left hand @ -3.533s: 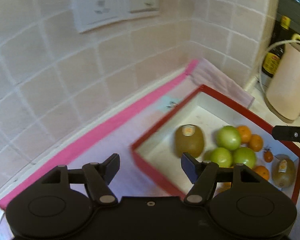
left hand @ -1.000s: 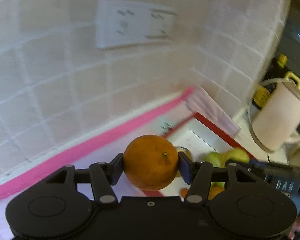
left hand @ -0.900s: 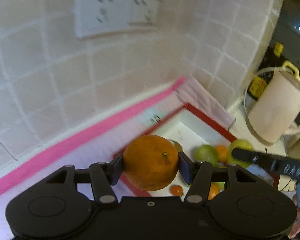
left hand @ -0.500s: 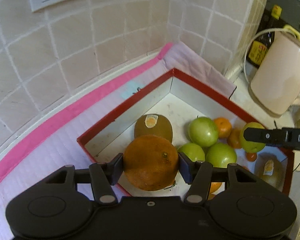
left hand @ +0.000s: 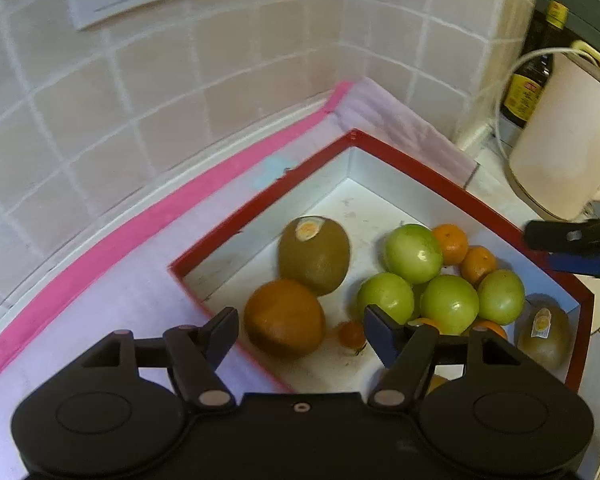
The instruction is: Organize fruits
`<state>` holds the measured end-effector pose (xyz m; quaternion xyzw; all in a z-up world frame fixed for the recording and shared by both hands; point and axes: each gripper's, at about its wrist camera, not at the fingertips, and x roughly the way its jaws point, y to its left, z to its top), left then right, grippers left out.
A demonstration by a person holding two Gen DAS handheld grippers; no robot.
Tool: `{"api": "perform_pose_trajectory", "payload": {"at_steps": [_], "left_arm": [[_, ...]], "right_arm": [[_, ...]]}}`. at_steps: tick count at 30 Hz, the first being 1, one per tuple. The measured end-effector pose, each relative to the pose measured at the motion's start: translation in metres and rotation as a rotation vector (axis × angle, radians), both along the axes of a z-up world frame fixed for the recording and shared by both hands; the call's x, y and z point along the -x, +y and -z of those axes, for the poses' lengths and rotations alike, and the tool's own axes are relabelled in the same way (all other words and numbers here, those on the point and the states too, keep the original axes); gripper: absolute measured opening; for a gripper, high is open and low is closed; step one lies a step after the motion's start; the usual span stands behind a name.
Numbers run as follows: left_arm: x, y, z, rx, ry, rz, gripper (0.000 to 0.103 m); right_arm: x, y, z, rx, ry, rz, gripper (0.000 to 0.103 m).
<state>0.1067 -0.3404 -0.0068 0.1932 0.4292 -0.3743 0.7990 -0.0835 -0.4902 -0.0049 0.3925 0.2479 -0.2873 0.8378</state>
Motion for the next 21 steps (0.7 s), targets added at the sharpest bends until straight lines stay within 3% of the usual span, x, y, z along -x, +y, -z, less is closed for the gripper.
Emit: {"api": "perform_pose_trajectory", "payload": {"at_steps": [4, 11, 21], "left_arm": [[0.013, 0.015, -0.022, -0.022, -0.057, -0.063, 0.082], [0.059, 0.049, -0.046, -0.042, -0.168, -0.139, 0.082], [0.120, 0.085, -0.026, -0.020, -0.106, -0.182, 0.082]], "right_arm": [[0.010, 0.017, -0.025, 0.024, 0.049, -0.014, 0.097], [0.036, 0.078, -0.044, 0.134, 0.197, -0.060, 0.098], [0.073, 0.142, -0.011, 0.150, 0.262, -0.085, 0.098]]}}
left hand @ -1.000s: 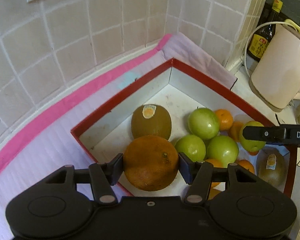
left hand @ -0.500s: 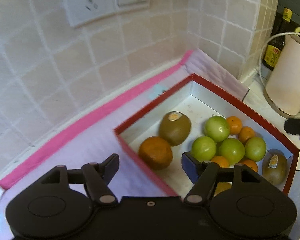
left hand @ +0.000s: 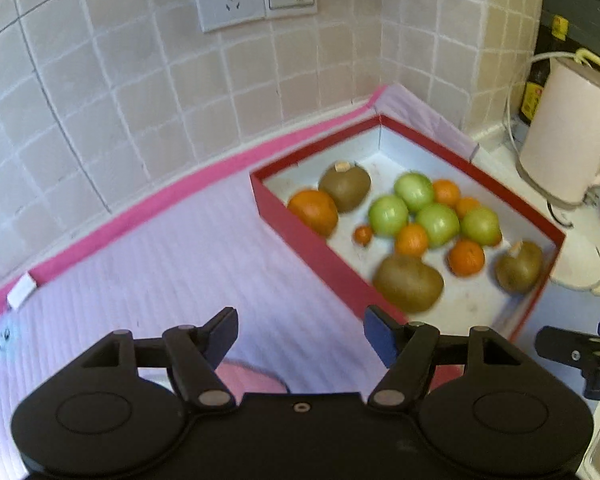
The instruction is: Organize fruits
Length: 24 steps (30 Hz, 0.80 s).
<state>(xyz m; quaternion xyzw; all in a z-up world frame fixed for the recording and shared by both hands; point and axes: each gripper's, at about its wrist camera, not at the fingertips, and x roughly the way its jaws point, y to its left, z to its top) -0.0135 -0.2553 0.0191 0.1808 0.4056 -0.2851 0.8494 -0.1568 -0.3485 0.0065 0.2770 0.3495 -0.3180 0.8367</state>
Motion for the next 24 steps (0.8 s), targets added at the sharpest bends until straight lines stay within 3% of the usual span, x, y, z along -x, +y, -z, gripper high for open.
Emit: {"api": "perform_pose_trajectory", "payload": {"at_steps": [7, 24], "left_arm": [[0.026, 0.012, 0.016, 0.013, 0.020, -0.038, 0.082], [0.030, 0.021, 0.008, 0.015, -0.009, -0.073, 0.082]], "right_arm": [[0.004, 0.029, 0.017, 0.061, 0.049, -0.050, 0.098], [0.010, 0.030, 0.013, 0.070, 0.046, -0.049, 0.098]]}}
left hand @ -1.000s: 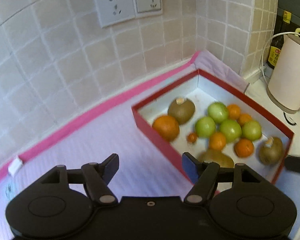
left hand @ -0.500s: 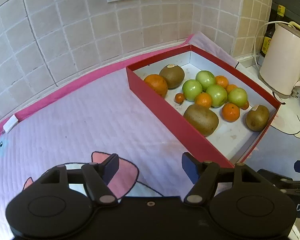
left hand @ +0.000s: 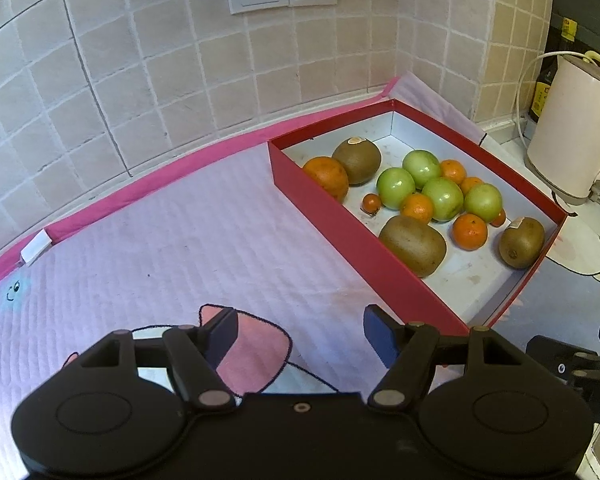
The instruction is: Organize fruits
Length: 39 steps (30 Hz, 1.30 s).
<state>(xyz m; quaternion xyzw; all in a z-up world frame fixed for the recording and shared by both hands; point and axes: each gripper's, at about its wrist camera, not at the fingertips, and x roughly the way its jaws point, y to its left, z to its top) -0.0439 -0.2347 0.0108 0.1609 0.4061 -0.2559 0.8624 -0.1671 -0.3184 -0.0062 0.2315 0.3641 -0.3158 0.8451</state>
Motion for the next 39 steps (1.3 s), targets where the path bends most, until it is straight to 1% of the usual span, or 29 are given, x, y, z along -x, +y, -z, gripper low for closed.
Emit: {"api": "perform_pose_trajectory", "payload": {"at_steps": [16, 19, 23, 39], "left_arm": [[0.003, 0.007, -0.002, -0.007, -0.008, -0.017, 0.082], [0.002, 0.009, -0.001, -0.002, 0.007, -0.019, 0.082], [0.004, 0.010, 0.000, -0.012, -0.004, -0.025, 0.082], [0.000, 0.018, -0.001, -0.007, 0.000, -0.041, 0.082]], "right_arm": [[0.011, -0.005, 0.005, -0.016, 0.004, 0.025, 0.098], [0.013, -0.005, 0.005, -0.020, 0.003, 0.031, 0.098], [0.012, -0.003, 0.006, -0.022, 0.006, 0.026, 0.098], [0.002, -0.001, 0.002, -0.019, 0.003, -0.005, 0.098]]}}
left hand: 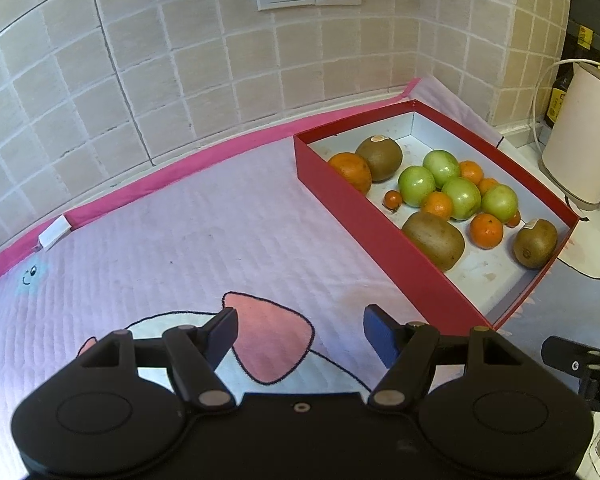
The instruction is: Organize fruits
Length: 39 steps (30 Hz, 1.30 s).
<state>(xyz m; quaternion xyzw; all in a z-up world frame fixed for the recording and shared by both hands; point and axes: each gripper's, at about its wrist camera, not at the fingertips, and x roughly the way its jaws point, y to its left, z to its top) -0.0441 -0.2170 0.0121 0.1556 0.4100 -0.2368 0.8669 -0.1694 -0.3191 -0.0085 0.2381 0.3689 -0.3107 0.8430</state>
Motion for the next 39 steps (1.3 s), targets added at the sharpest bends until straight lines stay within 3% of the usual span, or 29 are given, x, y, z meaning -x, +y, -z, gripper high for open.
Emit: {"api": "perform_pose_trajectory", "payload": {"at_steps": [39], "left_arm": [[-0.007, 0.002, 0.000, -0.001, 0.000, -0.010, 0.082]], "right_arm": [[-0.013, -0.006, 0.003, -0.017, 0.006, -0.025, 0.098]]}}
